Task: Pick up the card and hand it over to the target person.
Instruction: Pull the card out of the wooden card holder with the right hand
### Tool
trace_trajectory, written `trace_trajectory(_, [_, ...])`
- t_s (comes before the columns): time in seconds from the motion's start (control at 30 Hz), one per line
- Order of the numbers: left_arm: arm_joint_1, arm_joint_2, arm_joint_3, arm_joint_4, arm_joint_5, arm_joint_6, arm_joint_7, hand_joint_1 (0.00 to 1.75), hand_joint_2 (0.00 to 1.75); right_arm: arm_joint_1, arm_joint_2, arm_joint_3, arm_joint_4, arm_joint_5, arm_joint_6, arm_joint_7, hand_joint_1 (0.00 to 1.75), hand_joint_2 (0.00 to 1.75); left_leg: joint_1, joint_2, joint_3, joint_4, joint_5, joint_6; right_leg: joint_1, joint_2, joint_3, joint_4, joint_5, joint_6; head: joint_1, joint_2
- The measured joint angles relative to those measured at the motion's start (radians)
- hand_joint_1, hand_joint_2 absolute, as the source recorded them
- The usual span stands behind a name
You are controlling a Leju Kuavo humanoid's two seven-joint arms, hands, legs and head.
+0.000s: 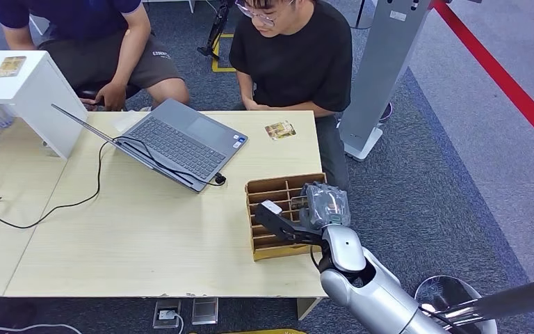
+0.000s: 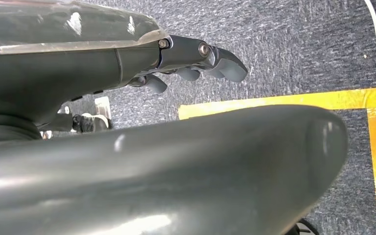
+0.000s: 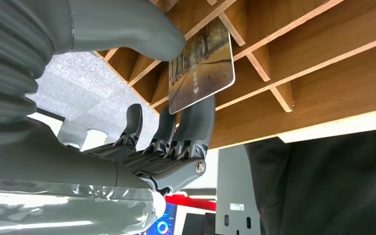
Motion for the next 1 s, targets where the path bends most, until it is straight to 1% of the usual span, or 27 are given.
trace_trajectory(0.17, [0.000, -0.001, 0.002, -0.001, 0.002, 0.004, -0.001, 0.00, 0.00, -0.005, 0.003, 0.004, 0.001, 0.004, -0.008, -0.008, 1.29, 1.75, 0.000, 0.001, 0.000, 0.000, 0.000, 0.000, 0.000, 0.001, 0.000, 0.000, 0.000, 0.000, 0.000, 0.000])
trace_trajectory(0.3, [0.002, -0.002, 0.023, -0.002, 0.023, 0.006, -0.009, 0.00, 0.00, -0.005, -0.001, 0.005, -0.004, 0.004, -0.005, -0.008, 1.68, 1.75, 0.000, 0.001, 0.000, 0.000, 0.000, 0.000, 0.000, 0.001, 0.000, 0.000, 0.000, 0.000, 0.000, 0.000])
trace_trajectory(0.33, [0.003, -0.002, 0.037, -0.002, 0.037, 0.005, -0.013, 0.00, 0.00, -0.005, -0.002, 0.006, -0.006, 0.004, -0.003, -0.008, 1.73, 1.75, 0.000, 0.001, 0.000, 0.000, 0.000, 0.000, 0.000, 0.001, 0.000, 0.000, 0.000, 0.000, 0.000, 0.000])
trace_trajectory(0.43, [0.005, 0.000, 0.064, -0.001, 0.061, 0.003, -0.022, 0.00, 0.00, -0.005, -0.002, 0.010, -0.014, 0.003, 0.002, -0.008, 1.75, 1.75, 0.000, 0.000, -0.001, 0.000, 0.000, 0.000, 0.000, 0.000, -0.001, 0.000, 0.000, 0.000, 0.000, 0.000])
trace_trajectory(0.7, [0.007, 0.005, 0.094, -0.002, 0.083, -0.001, -0.038, 0.00, 0.00, 0.003, -0.009, 0.011, -0.072, 0.004, 0.007, -0.003, 1.75, 1.75, 0.000, 0.000, 0.000, 0.001, 0.000, 0.000, 0.000, 0.001, -0.001, 0.001, 0.000, 0.000, 0.000, 0.000])
trace_trajectory(0.83, [0.007, 0.003, 0.095, -0.001, 0.084, -0.004, -0.039, 0.00, 0.00, 0.016, -0.024, 0.010, -0.155, 0.016, 0.000, 0.004, 1.75, 1.75, 0.000, 0.000, -0.001, 0.000, 0.000, 0.000, 0.000, 0.000, -0.001, 0.001, 0.000, 0.000, 0.000, 0.000])
trace_trajectory(1.0, [0.007, 0.002, 0.098, -0.001, 0.089, -0.002, -0.043, 0.00, 0.00, 0.038, -0.058, -0.007, -0.330, 0.035, -0.019, 0.015, 1.75, 1.75, 0.000, 0.000, -0.002, 0.001, 0.000, 0.000, 0.000, 0.000, -0.002, 0.001, -0.001, 0.000, 0.000, 0.000])
